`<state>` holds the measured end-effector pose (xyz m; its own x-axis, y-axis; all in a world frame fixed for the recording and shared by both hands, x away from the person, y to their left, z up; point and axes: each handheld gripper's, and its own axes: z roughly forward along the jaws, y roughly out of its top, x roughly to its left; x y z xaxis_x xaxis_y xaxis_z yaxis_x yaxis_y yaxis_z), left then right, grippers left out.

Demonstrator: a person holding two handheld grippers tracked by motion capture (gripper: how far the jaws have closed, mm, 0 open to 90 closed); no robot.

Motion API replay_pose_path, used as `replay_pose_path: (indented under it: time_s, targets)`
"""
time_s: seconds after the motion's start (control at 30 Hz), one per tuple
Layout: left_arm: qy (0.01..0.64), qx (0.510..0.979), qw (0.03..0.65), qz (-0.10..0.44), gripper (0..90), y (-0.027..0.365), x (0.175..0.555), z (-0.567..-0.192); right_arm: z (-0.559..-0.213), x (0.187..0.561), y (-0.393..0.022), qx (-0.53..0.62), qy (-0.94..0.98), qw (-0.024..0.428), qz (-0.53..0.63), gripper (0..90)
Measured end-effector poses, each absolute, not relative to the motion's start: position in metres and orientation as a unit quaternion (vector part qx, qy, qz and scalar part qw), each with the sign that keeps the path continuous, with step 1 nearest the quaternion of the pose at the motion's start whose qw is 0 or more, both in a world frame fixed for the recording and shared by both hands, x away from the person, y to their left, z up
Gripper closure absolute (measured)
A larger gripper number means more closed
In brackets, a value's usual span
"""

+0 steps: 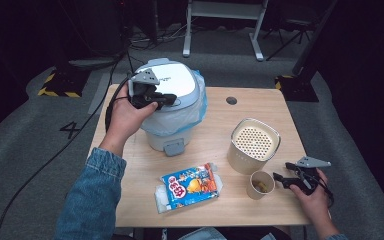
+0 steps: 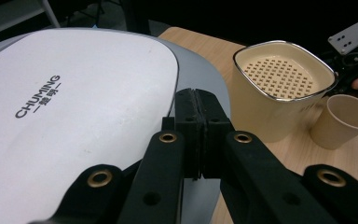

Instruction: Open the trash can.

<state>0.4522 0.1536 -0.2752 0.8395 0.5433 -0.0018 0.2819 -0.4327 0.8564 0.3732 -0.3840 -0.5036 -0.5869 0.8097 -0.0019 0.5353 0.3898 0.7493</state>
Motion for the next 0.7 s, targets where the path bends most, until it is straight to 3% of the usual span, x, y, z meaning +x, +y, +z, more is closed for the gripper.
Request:
replay_pose_path:
  time_s: [0.7]
  targets:
    - [0.251, 0.836, 0.466, 0.145, 88.2, 0.1507, 0.4499, -0.2747, -0.5035, 0.3731, -0.3840, 0.414, 0.812, 0.187, 0.366, 25.7]
